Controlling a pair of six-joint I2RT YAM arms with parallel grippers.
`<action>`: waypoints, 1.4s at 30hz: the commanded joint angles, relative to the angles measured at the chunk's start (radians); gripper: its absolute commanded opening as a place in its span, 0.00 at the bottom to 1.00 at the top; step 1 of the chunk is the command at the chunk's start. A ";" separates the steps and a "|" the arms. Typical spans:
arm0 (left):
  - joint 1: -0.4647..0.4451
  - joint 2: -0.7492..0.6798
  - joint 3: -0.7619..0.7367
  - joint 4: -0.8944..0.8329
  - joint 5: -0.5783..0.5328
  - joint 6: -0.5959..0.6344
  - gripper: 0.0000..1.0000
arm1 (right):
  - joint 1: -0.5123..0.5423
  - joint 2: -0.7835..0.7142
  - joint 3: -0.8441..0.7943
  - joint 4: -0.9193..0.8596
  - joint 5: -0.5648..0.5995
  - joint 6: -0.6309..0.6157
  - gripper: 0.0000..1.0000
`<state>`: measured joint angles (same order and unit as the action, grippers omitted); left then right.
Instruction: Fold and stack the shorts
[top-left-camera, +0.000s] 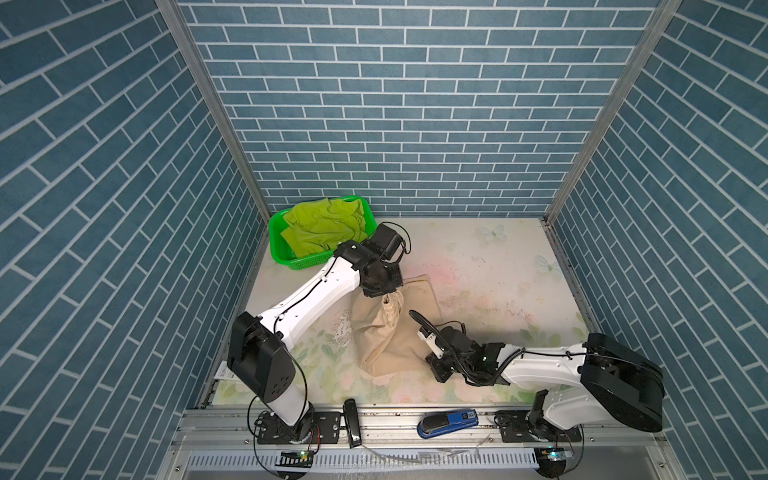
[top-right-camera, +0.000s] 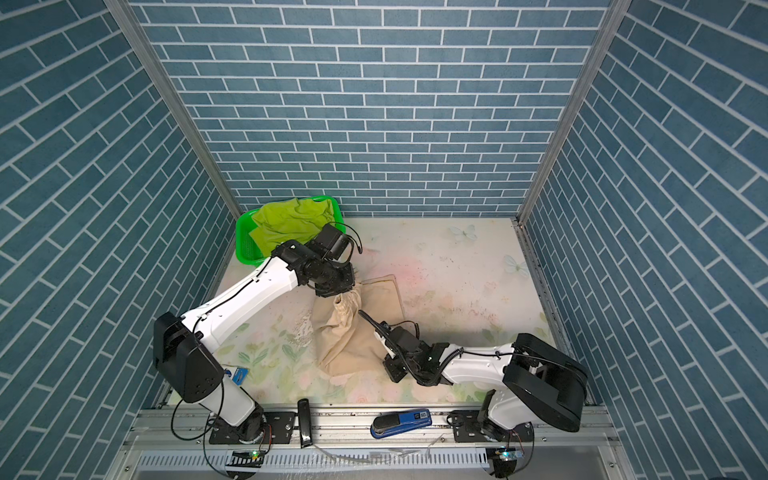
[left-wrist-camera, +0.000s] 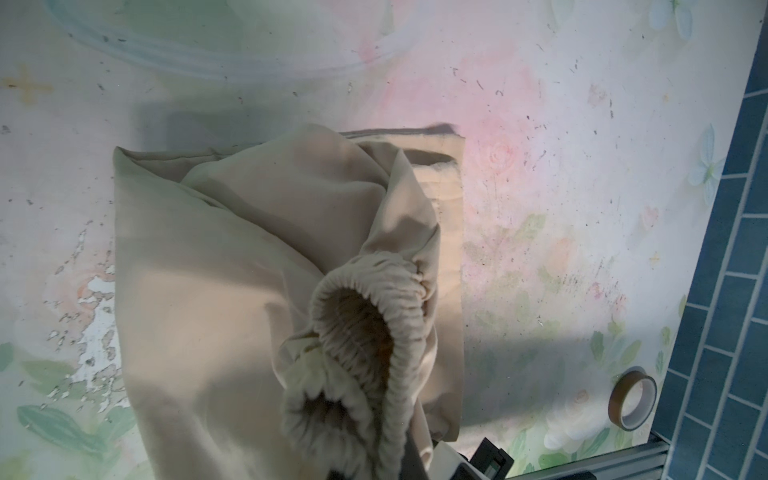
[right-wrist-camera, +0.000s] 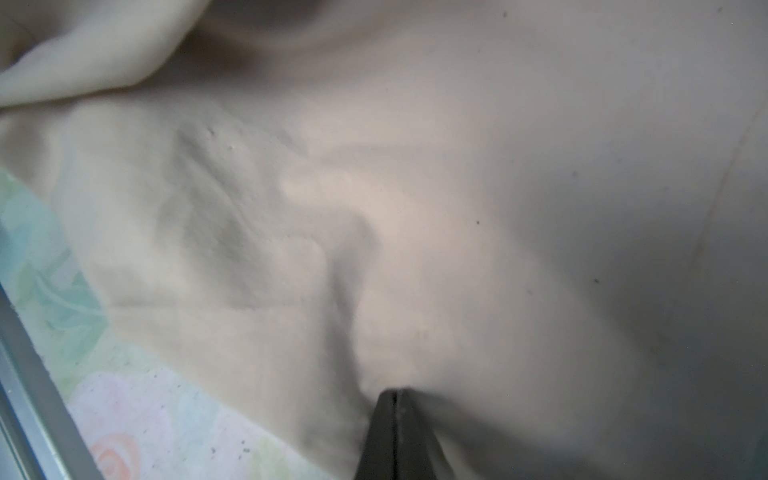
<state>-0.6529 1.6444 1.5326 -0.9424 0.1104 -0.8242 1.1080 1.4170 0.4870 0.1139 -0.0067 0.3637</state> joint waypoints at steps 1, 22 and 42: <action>-0.038 0.039 0.017 0.003 -0.019 -0.015 0.00 | 0.009 0.052 -0.030 -0.035 -0.010 0.044 0.00; -0.172 0.204 0.221 -0.040 -0.006 0.144 1.00 | 0.004 -0.578 -0.011 -0.454 0.075 0.243 0.49; 0.053 -0.520 -0.640 0.199 0.029 -0.008 1.00 | -0.227 -0.148 0.260 -0.502 -0.226 0.085 0.71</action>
<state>-0.5938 1.1519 0.9771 -0.8528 0.0891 -0.7536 0.8825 1.2346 0.7280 -0.4431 -0.1326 0.5022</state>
